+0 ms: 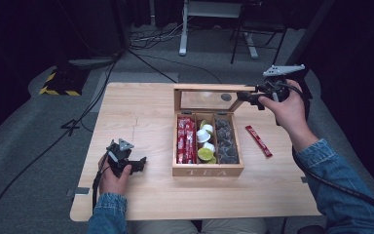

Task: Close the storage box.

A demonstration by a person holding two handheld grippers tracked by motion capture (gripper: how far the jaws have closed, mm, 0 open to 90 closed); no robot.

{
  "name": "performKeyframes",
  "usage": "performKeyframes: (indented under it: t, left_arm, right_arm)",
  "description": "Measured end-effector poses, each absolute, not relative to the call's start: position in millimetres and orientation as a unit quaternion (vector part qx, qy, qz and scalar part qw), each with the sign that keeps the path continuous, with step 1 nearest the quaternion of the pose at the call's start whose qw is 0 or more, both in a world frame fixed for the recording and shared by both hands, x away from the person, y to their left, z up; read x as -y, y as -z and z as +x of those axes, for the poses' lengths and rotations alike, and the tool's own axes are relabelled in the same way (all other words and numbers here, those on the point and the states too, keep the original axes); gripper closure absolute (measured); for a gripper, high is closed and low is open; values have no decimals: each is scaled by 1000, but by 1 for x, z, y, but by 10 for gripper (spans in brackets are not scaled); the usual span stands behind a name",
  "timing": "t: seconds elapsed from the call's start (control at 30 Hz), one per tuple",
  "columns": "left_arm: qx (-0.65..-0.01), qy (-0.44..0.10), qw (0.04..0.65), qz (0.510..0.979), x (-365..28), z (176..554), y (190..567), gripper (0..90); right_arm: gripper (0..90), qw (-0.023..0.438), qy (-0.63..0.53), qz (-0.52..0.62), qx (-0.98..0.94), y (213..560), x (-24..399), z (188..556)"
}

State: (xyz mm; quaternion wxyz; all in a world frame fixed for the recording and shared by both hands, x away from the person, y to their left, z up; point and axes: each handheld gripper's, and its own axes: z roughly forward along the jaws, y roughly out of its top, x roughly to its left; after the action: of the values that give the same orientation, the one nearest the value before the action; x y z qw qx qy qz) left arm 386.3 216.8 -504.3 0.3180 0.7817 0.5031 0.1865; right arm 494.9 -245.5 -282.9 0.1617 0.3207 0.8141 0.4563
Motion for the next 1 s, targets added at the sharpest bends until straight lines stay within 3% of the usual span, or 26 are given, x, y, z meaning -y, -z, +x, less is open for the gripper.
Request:
performKeyframes:
  t: [0.23, 1.0]
  left_arm:
    - [-503, -186, 318, 782, -217, 386, 504, 110]
    - [-502, -187, 318, 782, -217, 387, 504, 109]
  right_arm:
    - [468, 150, -457, 315, -818, 289, 249, 480]
    - [398, 175, -420, 275, -847, 319, 250, 429]
